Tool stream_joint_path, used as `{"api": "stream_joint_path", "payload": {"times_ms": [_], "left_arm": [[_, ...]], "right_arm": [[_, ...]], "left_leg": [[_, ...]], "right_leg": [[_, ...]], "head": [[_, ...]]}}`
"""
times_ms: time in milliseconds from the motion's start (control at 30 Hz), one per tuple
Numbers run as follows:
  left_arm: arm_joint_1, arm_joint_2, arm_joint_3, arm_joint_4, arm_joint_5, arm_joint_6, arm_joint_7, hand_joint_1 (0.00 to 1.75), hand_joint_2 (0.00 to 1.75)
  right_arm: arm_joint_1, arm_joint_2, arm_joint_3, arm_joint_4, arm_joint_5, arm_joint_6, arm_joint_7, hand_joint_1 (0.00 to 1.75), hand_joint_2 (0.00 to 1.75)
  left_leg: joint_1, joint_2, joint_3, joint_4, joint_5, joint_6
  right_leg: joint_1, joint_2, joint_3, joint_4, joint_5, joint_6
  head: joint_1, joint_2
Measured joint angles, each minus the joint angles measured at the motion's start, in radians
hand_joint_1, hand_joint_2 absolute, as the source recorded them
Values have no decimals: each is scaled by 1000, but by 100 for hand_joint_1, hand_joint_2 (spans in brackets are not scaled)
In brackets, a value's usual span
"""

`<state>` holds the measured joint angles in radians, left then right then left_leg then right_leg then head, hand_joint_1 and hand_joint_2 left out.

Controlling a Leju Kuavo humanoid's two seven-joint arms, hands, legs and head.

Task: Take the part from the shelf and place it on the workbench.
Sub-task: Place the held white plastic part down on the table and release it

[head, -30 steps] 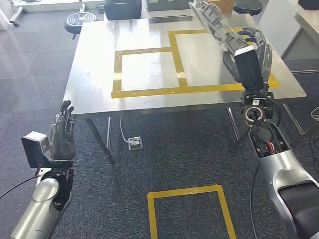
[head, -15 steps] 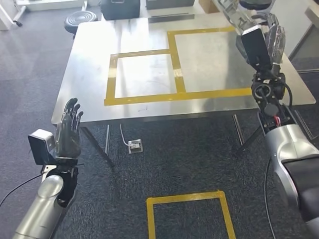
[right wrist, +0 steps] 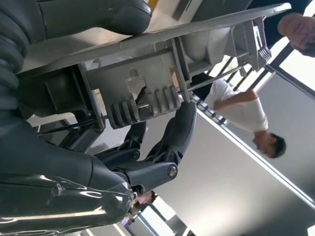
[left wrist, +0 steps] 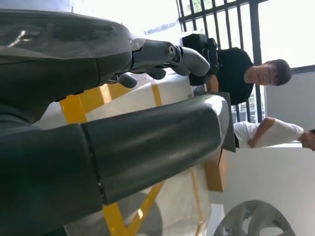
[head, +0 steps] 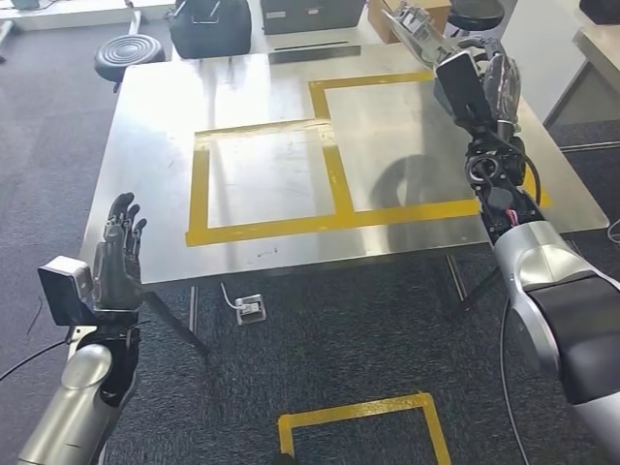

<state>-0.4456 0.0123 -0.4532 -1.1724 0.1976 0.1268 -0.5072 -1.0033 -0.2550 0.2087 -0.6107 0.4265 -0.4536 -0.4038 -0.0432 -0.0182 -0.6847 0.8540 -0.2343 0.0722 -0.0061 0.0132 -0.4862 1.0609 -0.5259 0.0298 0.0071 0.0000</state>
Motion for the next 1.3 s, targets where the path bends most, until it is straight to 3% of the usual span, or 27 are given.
{"api": "stream_joint_path", "payload": {"times_ms": [67, 133, 167, 200, 267, 300, 333, 400, 700, 867, 1033, 1167, 1300], "left_arm": [[4, -2, 0, 6, -2, -2, -5, 0, 0], [9, -5, 0, 12, -4, -3, -9, 0, 0], [11, -6, 0, 14, -4, -4, -10, 0, 0], [12, -7, 0, 17, -5, -4, -11, 0, 0], [12, -8, 0, 22, -7, -4, -12, 0, 0], [11, -8, 0, 25, -8, -3, -14, 0, 0], [10, -8, 0, 28, -10, -3, -15, 0, 0], [6, -9, 0, 32, -11, -2, -18, 0, 0], [3, -9, 0, 40, 2, -9, -26, 0, 0], [9, -8, 0, 41, 2, -9, -26, 0, 0], [9, -8, 0, 42, 1, -7, -26, 0, 0], [9, -8, 0, 42, -1, -2, -26, 0, 175], [9, -7, 0, 42, -1, -1, -27, 0, 175]], "right_arm": [[-4, 0, 5, 24, 11, 1, 1, 175, 175], [8, 0, 10, 46, 19, 0, 6, 175, 175], [16, 0, 12, 55, 22, 0, 8, 175, 175], [21, 0, 14, 64, 24, 0, 9, 175, 175], [26, 0, 19, 83, 25, 0, 10, 175, 175], [28, 1, 24, 92, 28, 0, 10, 175, 175], [29, 1, 28, 101, 31, 1, 11, 175, 175], [28, 4, 36, 112, 42, 2, 13, 175, 175], [61, 23, 69, 164, 72, -7, 22, 175, 175], [95, 23, 72, 185, 72, -9, 23, 175, 175], [97, 24, 76, 202, 79, 4, 30, 175, 175], [112, 27, 87, 209, 89, 12, 24, 0, 0], [134, 38, 97, 214, 95, 14, 19, 0, 0]], "left_leg": [[6, 0, 19, 0, -19, -1], [12, -4, 38, 3, -38, -6], [15, -6, 46, 7, -48, -10], [17, -9, 52, 12, -58, -14], [18, -12, 58, 34, -80, -25], [18, -13, 55, 47, -90, -32], [18, -15, 51, 61, -98, -39], [18, -18, 44, 72, -109, -49], [24, -17, 41, 76, -102, -41], [33, -12, 44, 68, -112, -37], [38, -10, 47, 65, -114, -52], [39, -10, 48, 66, -115, -62], [39, -10, 48, 69, -116, -64]], "right_leg": [[-2, -3, -72, 108, -58, 5], [-7, -3, -123, 139, -116, 12], [-12, -3, -135, 113, -111, 18], [-20, -4, -137, 61, -72, 26], [-34, -5, -131, -64, 54, 40], [-36, -4, -126, -104, 101, 37], [-34, -4, -124, -121, 126, 30], [-27, -2, -119, -116, 130, 13], [-22, 6, -123, -115, 130, 10], [-9, 6, -121, -115, 125, -6], [-4, 4, -117, -115, 125, -11], [-4, 3, -115, -115, 125, -11], [-5, 3, -113, -115, 125, -11]], "head": [[5, 0], [14, 0], [20, 0], [26, 0], [35, 0], [35, 0], [34, 0], [31, 0], [5, 0], [0, 0], [0, 0], [0, 0], [1, 0]]}}
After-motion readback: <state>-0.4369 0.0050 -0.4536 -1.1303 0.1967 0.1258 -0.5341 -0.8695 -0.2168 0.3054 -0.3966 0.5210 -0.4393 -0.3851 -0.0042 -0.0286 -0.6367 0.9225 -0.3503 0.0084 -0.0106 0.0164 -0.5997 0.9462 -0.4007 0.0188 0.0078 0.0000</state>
